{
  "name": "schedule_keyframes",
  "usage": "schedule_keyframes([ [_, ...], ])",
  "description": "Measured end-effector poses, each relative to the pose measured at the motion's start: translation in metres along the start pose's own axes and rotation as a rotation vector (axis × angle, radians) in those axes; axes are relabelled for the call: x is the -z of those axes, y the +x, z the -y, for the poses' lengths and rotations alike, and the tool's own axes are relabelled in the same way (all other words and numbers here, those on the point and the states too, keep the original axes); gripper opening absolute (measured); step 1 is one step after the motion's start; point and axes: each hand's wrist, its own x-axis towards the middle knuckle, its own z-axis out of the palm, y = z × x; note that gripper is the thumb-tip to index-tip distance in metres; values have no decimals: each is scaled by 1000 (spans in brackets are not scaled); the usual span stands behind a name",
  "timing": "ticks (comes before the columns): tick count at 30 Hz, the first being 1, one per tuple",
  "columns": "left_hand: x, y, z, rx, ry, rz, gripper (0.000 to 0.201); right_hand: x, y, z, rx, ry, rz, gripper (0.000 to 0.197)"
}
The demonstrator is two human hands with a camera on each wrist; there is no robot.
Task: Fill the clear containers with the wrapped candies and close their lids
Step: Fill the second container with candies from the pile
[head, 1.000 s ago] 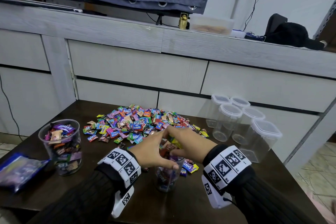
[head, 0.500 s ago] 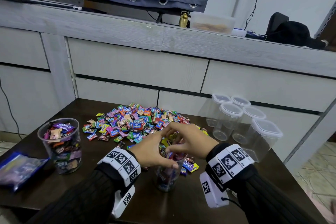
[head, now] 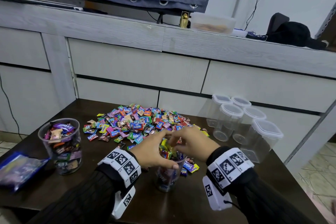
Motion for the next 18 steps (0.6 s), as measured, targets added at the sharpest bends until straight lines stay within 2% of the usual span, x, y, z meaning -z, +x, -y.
schedule_keyframes([
  [4,0,0,1,-24,-46,10,87,-9,2,5,-2,-167,113,24],
  [6,0,2,3,-27,-35,14,87,-4,2,4,4,-73,97,26],
  [7,0,3,6,-31,-26,13,92,-1,1,4,-8,21,41,26],
  [9,1,3,10,-52,-47,32,110,2,-3,-4,-78,191,-189,28],
  [11,3,1,10,-87,-153,59,121,-1,-8,-19,-227,261,-379,26],
  [12,4,-2,10,-90,-262,40,120,-3,-11,-29,-324,261,-402,19],
  [13,5,-3,11,-75,-429,-14,118,-8,-14,-40,-430,240,-363,15],
  [15,10,-6,17,-10,-519,-181,112,-23,-22,-57,-638,192,-144,45],
  [17,15,-7,32,79,-255,-327,95,-42,-30,-64,-779,200,82,82],
  [18,18,-9,41,159,-68,-345,84,-51,-32,-64,-815,191,148,94],
])
